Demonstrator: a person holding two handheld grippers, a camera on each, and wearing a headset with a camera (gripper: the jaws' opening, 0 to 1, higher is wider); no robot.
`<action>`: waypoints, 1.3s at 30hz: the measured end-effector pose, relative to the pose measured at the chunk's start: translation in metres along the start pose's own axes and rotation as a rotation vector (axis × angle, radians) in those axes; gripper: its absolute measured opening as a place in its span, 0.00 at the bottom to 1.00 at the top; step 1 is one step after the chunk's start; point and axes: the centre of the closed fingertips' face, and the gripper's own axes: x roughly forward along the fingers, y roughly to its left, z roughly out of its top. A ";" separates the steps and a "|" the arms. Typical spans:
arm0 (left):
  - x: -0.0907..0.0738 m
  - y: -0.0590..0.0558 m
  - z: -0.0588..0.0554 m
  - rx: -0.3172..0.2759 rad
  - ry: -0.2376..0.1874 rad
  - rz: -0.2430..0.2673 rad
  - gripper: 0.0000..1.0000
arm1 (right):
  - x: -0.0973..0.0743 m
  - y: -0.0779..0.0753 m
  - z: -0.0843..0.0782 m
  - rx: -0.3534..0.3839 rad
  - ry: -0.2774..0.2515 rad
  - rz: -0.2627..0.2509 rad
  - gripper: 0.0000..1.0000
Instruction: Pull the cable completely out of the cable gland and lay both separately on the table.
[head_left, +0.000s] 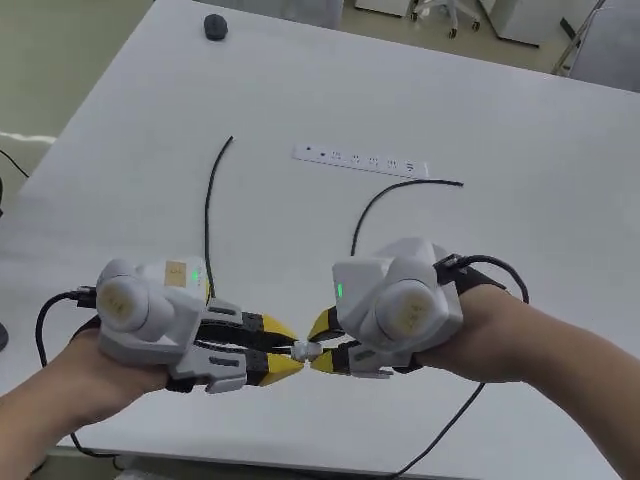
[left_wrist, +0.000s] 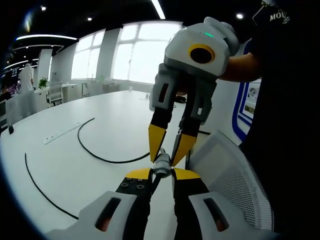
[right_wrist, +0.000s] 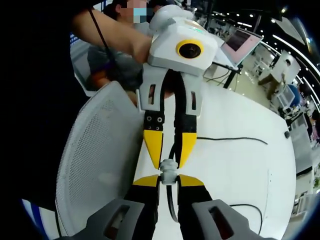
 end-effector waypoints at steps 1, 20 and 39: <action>0.000 0.000 0.001 0.004 -0.003 -0.001 0.16 | -0.001 0.000 0.000 0.003 -0.002 0.000 0.07; -0.007 -0.002 0.015 -0.013 -0.032 0.012 0.15 | -0.012 -0.004 0.008 -0.009 -0.145 -0.039 0.09; -0.018 -0.008 0.035 0.019 -0.049 0.008 0.15 | -0.055 -0.019 0.017 0.767 -0.529 0.360 0.22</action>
